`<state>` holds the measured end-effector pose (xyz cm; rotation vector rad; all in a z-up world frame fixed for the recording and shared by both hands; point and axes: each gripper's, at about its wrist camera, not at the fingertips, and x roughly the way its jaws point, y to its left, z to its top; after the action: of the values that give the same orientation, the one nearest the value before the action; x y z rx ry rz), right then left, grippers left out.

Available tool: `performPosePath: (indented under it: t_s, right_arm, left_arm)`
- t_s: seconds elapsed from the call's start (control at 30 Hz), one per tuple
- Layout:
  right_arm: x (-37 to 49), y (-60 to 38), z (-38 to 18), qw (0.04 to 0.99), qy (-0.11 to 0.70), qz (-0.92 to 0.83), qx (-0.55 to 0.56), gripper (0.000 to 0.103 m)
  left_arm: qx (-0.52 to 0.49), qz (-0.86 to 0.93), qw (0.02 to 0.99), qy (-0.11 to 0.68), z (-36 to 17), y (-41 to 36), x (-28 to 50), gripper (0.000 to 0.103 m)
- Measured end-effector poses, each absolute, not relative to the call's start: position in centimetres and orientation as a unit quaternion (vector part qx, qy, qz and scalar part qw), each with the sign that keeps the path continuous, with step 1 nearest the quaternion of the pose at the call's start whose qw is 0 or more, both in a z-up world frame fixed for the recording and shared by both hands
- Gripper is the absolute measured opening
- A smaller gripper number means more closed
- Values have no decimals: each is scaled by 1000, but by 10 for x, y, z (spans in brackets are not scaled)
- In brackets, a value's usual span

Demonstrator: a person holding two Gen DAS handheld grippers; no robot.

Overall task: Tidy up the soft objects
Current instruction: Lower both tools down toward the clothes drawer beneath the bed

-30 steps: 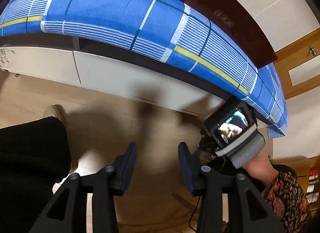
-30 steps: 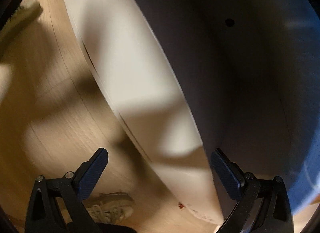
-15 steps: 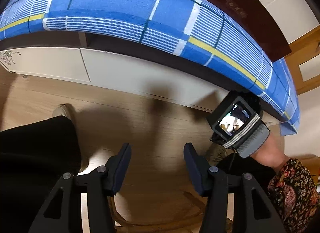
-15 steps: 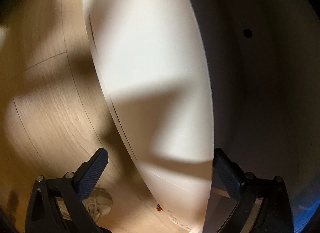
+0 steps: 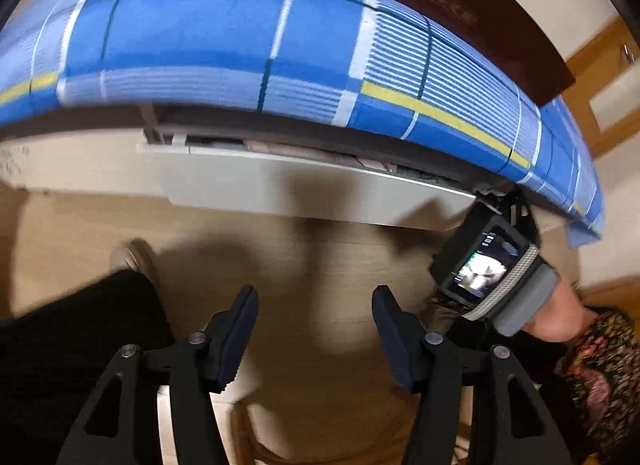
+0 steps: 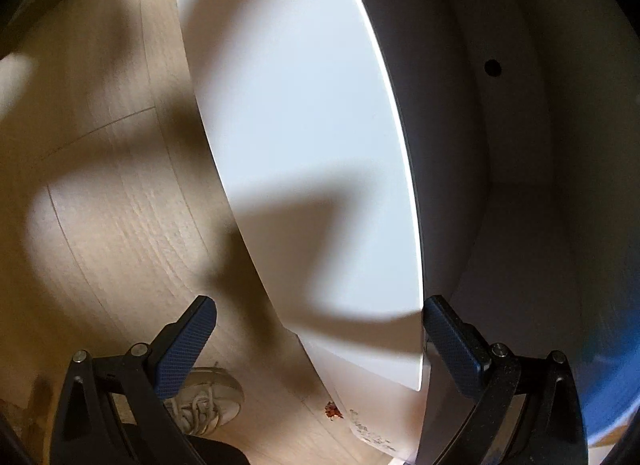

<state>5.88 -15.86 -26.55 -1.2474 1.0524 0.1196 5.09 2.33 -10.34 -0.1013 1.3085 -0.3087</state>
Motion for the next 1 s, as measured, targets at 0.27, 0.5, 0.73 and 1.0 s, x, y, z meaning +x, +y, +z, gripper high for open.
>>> performPosePath:
  t_s: [0.27,0.5,0.73,1.0]
  right_arm:
    - [18,-135,-257,667,541,210,-467,87]
    - [46,-143,-215,723,412,116,-541,103]
    - [69,-147,-249,685,463,134,-547,103]
    - [69,-139,-253,669,472,123,-561,103]
  left_arm:
    - [63,-172,780,598,-109,-5,76,71]
    - [139,-170,782,583,-125,-23,104,71]
    - [188,-179,775,576,-139,-36,117,73]
    - [292,-223,752,547,-158,-54,114,73]
